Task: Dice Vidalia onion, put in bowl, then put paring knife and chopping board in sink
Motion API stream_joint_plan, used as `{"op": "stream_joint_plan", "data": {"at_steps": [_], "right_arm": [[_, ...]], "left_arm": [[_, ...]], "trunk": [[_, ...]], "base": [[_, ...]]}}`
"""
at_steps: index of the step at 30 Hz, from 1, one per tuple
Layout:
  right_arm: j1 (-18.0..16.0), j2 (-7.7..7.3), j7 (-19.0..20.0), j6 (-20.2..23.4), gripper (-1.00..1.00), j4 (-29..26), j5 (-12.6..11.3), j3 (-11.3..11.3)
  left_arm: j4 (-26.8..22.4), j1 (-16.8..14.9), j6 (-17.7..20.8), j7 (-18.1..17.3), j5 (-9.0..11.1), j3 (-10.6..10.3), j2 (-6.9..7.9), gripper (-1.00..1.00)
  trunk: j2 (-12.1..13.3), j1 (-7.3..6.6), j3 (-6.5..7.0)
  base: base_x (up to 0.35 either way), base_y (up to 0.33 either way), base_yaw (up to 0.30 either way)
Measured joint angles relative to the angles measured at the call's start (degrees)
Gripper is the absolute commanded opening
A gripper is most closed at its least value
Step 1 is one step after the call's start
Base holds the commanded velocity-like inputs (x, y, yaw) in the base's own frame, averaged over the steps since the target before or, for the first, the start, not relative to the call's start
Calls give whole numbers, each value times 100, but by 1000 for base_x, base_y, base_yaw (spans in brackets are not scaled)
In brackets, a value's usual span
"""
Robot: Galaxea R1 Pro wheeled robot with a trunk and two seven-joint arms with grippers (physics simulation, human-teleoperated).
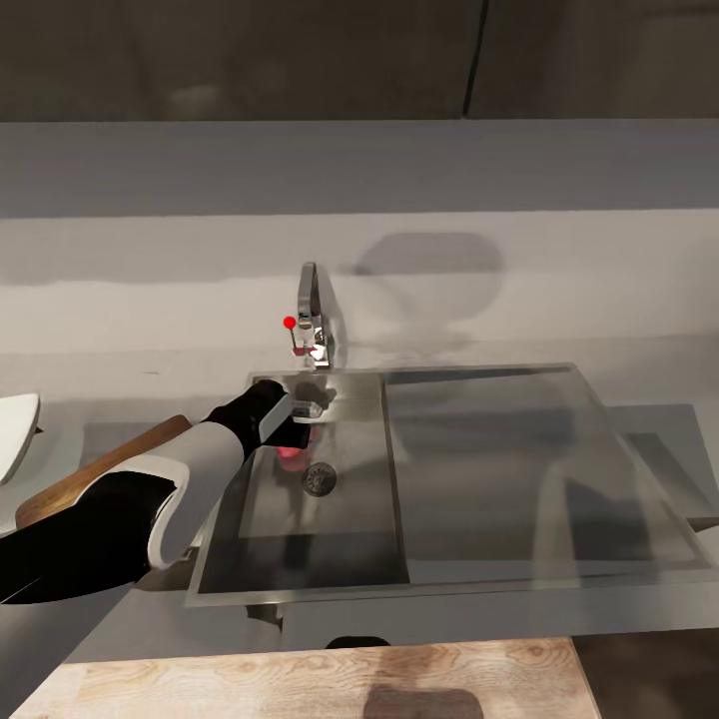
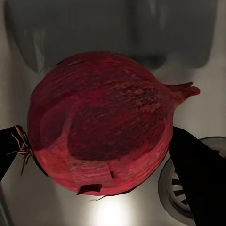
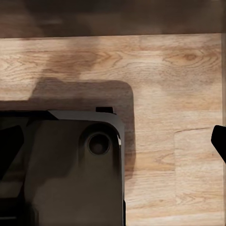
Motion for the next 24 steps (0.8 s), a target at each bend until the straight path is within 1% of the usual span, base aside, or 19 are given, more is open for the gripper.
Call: {"op": "stream_joint_plan", "data": {"at_steps": [5,9,12,20,24], "right_arm": [[0,-13,7,-7,100,1,8,5],[0,-65,9,-8,100,50,13,10],[0,-75,9,-8,100,68,14,10],[0,-33,-21,-6,100,79,-3,-16],[0,-17,-28,-7,100,79,-6,-24]], "left_arm": [[2,0,0,0,1,-1,0,-100],[2,0,0,0,1,-2,0,-100],[2,0,0,0,0,0,0,-100],[2,0,0,0,-1,2,0,-100],[8,3,1,1,12,10,1,-100]], "trunk": [[0,0,0],[0,0,0],[0,0,0],[0,0,0],[1,3,10]], "base": [[0,0,0],[0,0,0],[0,0,0],[-4,0,0],[-178,0,0]]}}
